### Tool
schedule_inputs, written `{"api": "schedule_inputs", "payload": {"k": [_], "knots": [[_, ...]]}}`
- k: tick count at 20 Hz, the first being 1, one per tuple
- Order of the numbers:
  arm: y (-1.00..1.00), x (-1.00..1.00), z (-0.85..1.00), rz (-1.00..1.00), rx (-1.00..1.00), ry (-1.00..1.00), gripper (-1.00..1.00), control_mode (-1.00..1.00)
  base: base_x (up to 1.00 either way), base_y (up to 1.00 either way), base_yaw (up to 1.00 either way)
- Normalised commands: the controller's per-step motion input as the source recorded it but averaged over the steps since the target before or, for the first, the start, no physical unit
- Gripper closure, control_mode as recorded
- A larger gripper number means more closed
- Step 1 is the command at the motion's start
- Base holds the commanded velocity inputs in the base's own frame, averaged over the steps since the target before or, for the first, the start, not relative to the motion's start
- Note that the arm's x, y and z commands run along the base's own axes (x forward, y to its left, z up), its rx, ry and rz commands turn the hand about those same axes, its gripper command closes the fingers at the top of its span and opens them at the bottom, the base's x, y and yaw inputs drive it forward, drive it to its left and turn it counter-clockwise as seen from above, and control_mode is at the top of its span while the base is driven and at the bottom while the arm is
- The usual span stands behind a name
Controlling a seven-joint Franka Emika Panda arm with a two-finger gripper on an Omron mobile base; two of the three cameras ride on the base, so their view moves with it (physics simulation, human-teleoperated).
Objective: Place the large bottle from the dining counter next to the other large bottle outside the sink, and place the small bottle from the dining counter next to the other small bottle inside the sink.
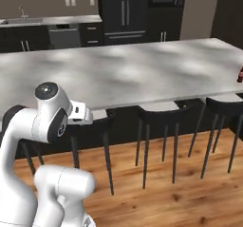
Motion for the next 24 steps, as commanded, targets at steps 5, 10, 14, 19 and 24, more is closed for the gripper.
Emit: {"api": "schedule_inputs", "payload": {"k": [5,10,14,19,24], "knots": [[0.00,0.00,0.00,0.00,0.00,0.00,-1.00,1.00,0.37,-1.00,0.44],[0.00,0.00,0.00,0.00,0.00,0.00,-1.00,1.00,0.31,-1.00,0.49],[0.00,0.00,0.00,0.00,0.00,0.00,-1.00,1.00,0.08,-1.00,0.44],[0.00,0.00,0.00,0.00,0.00,0.00,-1.00,1.00,0.00,-1.00,0.38],[0.00,0.00,0.00,0.00,0.00,0.00,-1.00,1.00,0.00,-1.00,0.32]]}}
